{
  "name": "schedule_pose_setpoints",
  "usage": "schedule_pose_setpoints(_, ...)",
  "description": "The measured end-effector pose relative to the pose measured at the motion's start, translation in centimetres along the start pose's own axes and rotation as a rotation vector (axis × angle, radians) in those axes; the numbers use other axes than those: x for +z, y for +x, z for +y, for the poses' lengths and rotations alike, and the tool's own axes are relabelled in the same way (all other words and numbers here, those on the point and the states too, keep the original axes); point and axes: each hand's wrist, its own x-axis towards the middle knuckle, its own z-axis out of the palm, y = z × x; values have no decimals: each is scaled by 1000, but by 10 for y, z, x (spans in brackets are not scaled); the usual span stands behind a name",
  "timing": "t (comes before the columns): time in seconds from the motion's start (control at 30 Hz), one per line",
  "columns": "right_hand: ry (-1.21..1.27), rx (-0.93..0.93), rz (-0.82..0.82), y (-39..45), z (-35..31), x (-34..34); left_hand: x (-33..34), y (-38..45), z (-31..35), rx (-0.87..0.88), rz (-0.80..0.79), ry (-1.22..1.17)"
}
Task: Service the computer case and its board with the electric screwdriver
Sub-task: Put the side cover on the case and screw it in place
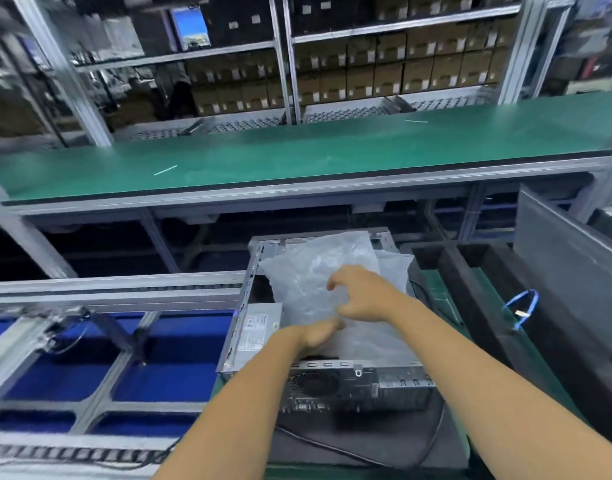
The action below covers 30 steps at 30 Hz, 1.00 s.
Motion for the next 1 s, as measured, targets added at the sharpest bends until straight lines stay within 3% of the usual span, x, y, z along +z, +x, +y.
schedule_pose_setpoints(0.07, -54, 1, 124, 11, -2, 3, 1, 9, 0, 16, 14, 143)
schedule_pose_setpoints(0.17, -183, 21, 42, 21, 3, 26, 2, 23, 6, 131, -48, 353)
schedule_pose_setpoints(0.4, -462, 64, -14, 25, 21, 74, -10, 30, 4, 209, -243, 320)
schedule_pose_setpoints(0.53, -547, 68, -180, 22, 23, 76, -30, 17, 11, 174, -407, 389)
schedule_pose_setpoints(0.57, -541, 78, -226, 24, 22, 76, -38, 13, 14, 189, -385, 407)
schedule_pose_setpoints(0.63, -459, 108, -304, 30, 20, 72, -52, 5, 18, 281, -190, 385)
schedule_pose_setpoints(0.77, -263, 189, -314, 41, 18, 66, -61, 14, 15, 465, 544, 240)
schedule_pose_setpoints(0.8, -246, 202, -312, 43, 19, 66, -57, 18, 12, 474, 591, 281)
schedule_pose_setpoints(0.9, -200, 217, -325, 48, 20, 67, -34, 39, -7, 359, 436, 352)
schedule_pose_setpoints(1.0, -156, 191, -291, 47, 21, 68, -27, 63, -18, 248, 391, 344)
